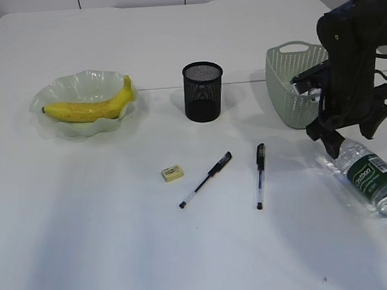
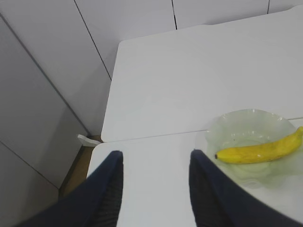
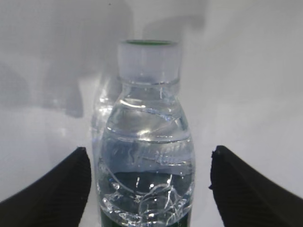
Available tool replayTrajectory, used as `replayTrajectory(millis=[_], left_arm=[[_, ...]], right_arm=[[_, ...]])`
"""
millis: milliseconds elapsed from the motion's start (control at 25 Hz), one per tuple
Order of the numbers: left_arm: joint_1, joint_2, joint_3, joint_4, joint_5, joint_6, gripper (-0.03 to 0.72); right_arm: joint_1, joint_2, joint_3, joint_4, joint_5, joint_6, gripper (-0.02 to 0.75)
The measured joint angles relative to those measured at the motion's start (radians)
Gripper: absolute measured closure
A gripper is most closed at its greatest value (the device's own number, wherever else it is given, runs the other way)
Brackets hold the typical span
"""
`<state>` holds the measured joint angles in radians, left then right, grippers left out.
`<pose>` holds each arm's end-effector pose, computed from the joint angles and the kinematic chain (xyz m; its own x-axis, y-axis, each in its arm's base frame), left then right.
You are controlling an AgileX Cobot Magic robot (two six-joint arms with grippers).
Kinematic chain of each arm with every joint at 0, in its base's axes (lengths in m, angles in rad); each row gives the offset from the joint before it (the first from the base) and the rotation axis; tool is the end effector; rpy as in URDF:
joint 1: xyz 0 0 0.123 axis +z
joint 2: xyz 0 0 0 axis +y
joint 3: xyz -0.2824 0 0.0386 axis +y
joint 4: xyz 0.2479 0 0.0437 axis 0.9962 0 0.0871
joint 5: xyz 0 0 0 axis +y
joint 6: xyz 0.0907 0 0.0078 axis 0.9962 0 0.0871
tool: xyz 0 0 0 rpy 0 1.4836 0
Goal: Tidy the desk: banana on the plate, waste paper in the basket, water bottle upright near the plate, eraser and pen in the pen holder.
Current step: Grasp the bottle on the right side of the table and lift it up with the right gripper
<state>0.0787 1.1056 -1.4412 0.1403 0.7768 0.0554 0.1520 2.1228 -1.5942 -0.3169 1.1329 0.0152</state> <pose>0.2112 0.0256 0.4845 -0.3632 0.1262 -0.9231 -0.1151 0.9771 0.1789 0.4174 0.0379 0.1686 -0.9636 -0.2667 0.0183 -0.2608 0.9233 -0.2821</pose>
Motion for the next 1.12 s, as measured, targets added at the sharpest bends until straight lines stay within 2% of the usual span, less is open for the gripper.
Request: replayTrajectory(millis=[1120], left_arm=[[0.000, 0.000, 0.000, 0.010, 0.006, 0.000, 0.371]], right_arm=[[0.000, 0.076, 0.000, 0.012, -0.009, -0.004, 0.150]])
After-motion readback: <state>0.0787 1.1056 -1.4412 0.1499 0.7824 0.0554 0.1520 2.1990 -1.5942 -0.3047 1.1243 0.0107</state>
